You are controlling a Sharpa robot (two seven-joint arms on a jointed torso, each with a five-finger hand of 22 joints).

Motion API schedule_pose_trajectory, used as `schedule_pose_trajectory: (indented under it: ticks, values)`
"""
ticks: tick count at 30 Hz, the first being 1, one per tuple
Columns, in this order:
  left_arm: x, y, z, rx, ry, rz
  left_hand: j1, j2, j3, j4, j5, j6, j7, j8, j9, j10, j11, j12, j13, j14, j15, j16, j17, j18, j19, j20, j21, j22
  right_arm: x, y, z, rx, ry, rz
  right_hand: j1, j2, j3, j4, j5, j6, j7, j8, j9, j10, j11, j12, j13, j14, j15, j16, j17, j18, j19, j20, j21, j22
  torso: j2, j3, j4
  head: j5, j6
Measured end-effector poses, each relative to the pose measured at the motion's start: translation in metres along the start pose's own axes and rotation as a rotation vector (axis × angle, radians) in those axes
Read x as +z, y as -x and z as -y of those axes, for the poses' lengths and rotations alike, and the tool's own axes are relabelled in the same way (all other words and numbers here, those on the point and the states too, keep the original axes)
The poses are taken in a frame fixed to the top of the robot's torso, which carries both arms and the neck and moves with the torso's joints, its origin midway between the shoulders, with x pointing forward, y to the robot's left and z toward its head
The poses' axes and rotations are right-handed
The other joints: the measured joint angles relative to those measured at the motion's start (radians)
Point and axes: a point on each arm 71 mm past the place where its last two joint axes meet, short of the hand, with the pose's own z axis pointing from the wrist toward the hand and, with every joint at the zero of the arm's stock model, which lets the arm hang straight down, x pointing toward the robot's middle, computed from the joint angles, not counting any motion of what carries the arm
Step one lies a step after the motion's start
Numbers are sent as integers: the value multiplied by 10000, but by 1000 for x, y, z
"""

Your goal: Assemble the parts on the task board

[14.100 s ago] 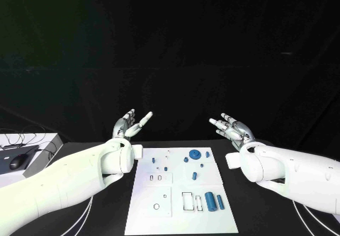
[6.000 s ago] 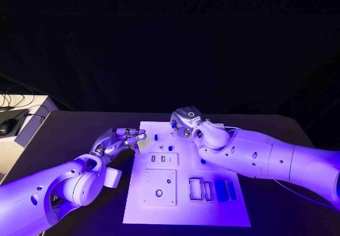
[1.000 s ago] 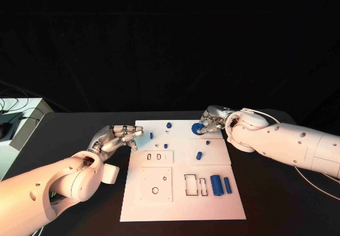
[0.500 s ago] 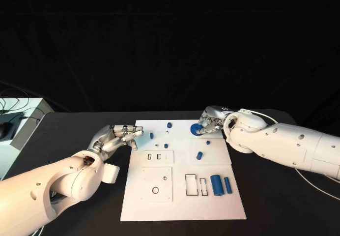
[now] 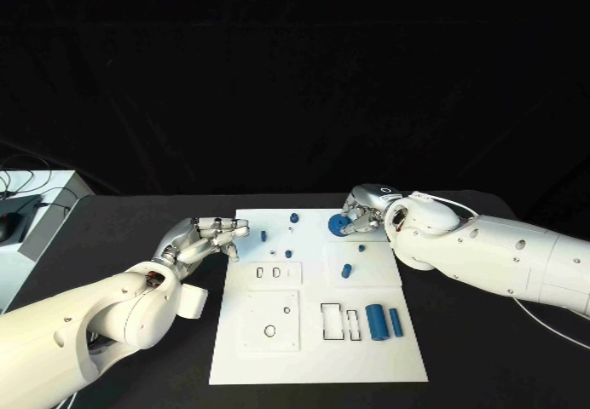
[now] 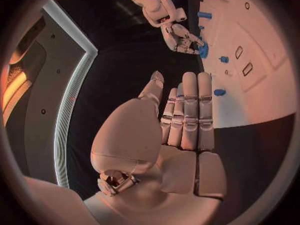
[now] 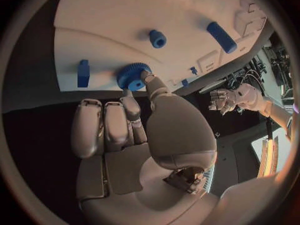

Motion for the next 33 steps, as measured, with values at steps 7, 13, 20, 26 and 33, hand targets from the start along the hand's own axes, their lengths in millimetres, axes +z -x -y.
schedule_pose_trajectory:
  ticks: [7,13,20,26,33]
  values:
    - [0,0,0,2,2,5,0,0,0,0,0,0,0,0,0,0,0,0,0,0,0,0,0,0,0,0,0,0,-4,1,-6,-72,208,254,-38,37,-23,18,-19,2,2,27,0,15,15,0,0,-6,-5,0,13,1,0,0,0,-1,3,-2,7,6,16]
    - [0,1,0,6,4,13,0,0,0,0,0,0,0,0,0,0,0,0,0,0,0,0,0,-1,0,0,0,0,-12,3,-15,-32,528,516,-39,35,-59,33,-37,18,18,27,47,16,16,0,-1,-6,-5,0,35,-1,-10,-65,-1,-2,6,0,-5,21,23]
    - [0,1,0,5,3,13,0,0,0,0,0,0,0,0,0,0,0,0,0,0,0,0,0,-2,0,0,0,-12,-16,6,-31,-46,988,852,-41,32,-87,61,-38,22,22,26,45,18,18,-38,10,-5,-4,0,47,-1,-10,-65,36,-3,8,0,-13,16,29]
    - [0,1,0,4,1,11,0,0,0,0,0,0,0,0,0,0,0,0,0,0,0,0,0,-3,0,0,-1,-14,-15,6,-49,-83,1411,1093,-81,-8,-84,122,-38,25,24,26,30,32,34,-38,10,-4,-3,0,47,-1,-12,-62,36,-4,8,2,7,-3,35]
    - [0,0,0,1,0,8,0,0,0,0,0,0,0,0,0,0,0,0,0,0,0,0,0,-5,0,0,-1,-14,-9,3,-68,-162,1779,1258,-81,-9,-62,224,-57,25,25,24,0,33,35,-94,30,-4,-3,0,73,-1,-14,-60,36,-5,11,-1,6,2,45]
